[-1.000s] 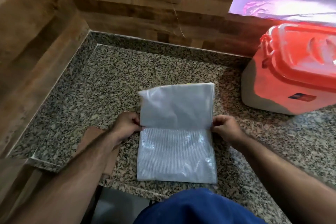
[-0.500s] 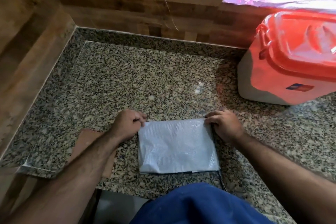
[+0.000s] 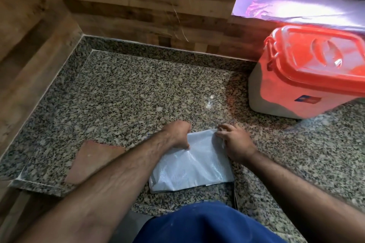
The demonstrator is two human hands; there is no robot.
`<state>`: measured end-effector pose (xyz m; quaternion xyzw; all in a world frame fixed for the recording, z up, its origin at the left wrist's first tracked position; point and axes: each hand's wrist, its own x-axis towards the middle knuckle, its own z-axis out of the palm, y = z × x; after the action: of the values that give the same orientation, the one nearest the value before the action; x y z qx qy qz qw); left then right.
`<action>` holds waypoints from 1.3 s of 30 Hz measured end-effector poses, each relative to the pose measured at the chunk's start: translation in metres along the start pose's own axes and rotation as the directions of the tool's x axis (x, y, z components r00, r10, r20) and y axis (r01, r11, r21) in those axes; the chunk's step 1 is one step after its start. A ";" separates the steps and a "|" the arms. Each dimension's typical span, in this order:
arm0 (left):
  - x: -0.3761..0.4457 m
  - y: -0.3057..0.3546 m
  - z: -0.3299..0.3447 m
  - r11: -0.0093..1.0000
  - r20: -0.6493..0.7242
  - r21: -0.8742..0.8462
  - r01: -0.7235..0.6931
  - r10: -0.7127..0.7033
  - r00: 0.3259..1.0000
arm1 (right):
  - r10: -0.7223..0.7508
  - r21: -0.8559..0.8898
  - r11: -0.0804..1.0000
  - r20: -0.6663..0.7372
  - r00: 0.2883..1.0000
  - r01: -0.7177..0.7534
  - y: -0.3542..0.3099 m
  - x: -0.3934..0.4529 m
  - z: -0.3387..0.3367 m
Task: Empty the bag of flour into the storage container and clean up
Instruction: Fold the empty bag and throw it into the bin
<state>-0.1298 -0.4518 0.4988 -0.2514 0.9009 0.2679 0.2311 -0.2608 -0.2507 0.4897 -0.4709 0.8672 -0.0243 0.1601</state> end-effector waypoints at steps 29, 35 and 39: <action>-0.185 0.012 0.058 0.004 -0.298 -0.945 -0.327 -0.420 0.857 | -0.342 0.987 0.098 0.154 0.927 -0.128 -0.010 -0.035 -0.060; -0.259 0.027 0.124 0.030 -0.307 -0.932 -0.361 -0.593 0.744 | -0.437 0.977 0.152 0.201 0.877 -0.148 -0.038 -0.065 -0.045; -0.311 0.038 0.179 0.038 -0.303 -0.904 -0.427 -0.760 0.575 | -0.531 0.958 0.186 0.285 0.798 -0.218 -0.070 -0.094 -0.026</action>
<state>0.1371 -0.2144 0.5499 -0.5490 0.3984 0.6207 -0.3932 -0.1644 -0.2155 0.5520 -0.3365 0.5011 -0.4394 0.6653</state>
